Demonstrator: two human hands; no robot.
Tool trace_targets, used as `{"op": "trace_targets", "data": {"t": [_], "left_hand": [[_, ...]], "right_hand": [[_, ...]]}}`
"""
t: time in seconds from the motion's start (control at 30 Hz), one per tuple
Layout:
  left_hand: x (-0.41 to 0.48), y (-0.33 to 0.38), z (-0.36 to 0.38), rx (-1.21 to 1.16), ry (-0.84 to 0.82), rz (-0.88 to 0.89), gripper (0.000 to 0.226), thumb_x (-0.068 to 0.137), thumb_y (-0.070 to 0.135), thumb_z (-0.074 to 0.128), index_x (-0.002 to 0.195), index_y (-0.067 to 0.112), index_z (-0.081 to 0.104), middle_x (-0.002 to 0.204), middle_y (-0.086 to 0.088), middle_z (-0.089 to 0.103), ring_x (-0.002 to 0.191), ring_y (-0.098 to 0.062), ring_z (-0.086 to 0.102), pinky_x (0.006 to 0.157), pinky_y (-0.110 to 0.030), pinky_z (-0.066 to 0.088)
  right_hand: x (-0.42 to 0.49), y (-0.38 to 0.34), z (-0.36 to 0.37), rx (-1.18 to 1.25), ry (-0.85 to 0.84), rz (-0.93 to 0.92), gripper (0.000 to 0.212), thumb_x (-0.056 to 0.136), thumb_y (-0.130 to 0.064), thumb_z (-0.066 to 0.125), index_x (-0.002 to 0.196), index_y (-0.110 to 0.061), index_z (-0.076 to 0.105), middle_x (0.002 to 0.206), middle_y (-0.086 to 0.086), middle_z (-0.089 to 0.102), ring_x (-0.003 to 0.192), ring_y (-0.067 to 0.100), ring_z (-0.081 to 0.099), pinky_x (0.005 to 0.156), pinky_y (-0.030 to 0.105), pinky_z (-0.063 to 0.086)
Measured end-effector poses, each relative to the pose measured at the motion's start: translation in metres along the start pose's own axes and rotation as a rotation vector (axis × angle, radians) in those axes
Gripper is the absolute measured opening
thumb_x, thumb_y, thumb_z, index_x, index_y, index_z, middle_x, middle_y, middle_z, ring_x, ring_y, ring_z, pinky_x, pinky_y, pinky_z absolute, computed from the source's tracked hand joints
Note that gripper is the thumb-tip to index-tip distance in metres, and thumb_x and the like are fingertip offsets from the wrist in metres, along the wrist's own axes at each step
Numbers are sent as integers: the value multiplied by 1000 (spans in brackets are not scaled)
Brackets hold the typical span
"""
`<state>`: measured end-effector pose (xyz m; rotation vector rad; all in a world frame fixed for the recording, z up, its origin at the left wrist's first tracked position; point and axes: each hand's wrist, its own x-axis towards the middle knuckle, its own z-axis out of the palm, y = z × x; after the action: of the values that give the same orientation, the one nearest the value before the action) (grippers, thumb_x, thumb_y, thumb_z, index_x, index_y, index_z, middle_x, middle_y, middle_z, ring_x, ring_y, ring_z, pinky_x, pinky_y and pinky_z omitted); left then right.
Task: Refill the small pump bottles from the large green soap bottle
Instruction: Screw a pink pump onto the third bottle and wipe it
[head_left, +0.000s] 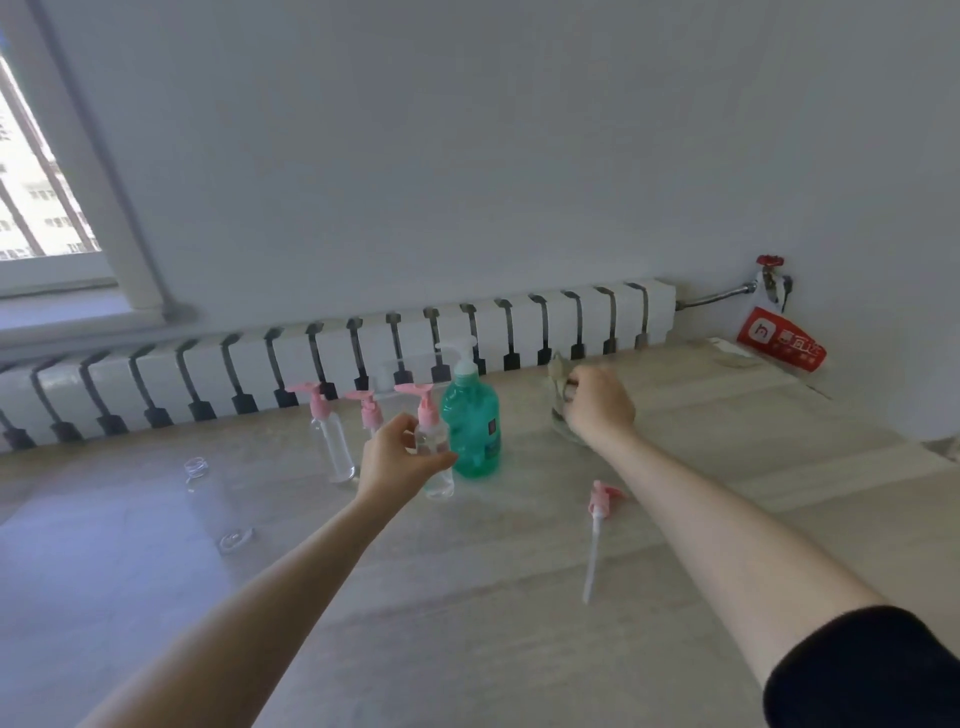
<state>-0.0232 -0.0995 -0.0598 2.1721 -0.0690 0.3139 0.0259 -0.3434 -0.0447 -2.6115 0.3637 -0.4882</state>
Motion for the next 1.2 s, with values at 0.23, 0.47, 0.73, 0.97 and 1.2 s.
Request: {"op": "trace_targets", "data": {"t": [0.23, 0.47, 0.73, 0.97, 1.2], "left_hand": [[-1, -11, -8, 48, 15, -39, 35, 65, 22, 84, 89, 11, 61, 86, -3, 62, 83, -21, 61, 79, -37, 55], [-4, -9, -26, 17, 59, -100, 35, 68, 16, 83, 92, 8, 58, 83, -6, 60, 77, -21, 57, 74, -32, 51], [-4, -15, -56, 15, 95, -85, 35, 64, 17, 84, 91, 10, 62, 86, -5, 64, 83, -21, 63, 79, -38, 56], [6, -10, -57, -53, 19, -48, 60, 65, 21, 86, 117, 13, 57, 108, -1, 63, 96, -15, 60, 84, -27, 52], [7, -17, -64, 7, 73, -42, 51, 73, 13, 78, 118, 12, 55, 107, 0, 59, 100, -16, 57, 85, -27, 49]], "right_hand": [[-21, -20, -2, -39, -52, 28, 11, 92, -18, 52, 101, -14, 57, 97, 2, 60, 84, 19, 58, 63, 27, 43], [-51, -106, -45, 516, 288, -639, 30, 100, -22, 37, 80, -8, 56, 61, -3, 47, 51, 11, 42, 49, 21, 34], [-79, -179, -5, 81, -135, -791, 25, 94, -33, 53, 92, -9, 59, 86, 3, 60, 70, 15, 55, 63, 22, 39], [-61, -207, -15, -152, -84, -698, 27, 95, -16, 51, 67, -13, 49, 62, -1, 48, 59, 16, 50, 56, 25, 36], [-55, -213, -14, -277, -76, -625, 15, 89, 5, 48, 86, -10, 51, 80, 5, 52, 72, 20, 50, 61, 28, 38]]}}
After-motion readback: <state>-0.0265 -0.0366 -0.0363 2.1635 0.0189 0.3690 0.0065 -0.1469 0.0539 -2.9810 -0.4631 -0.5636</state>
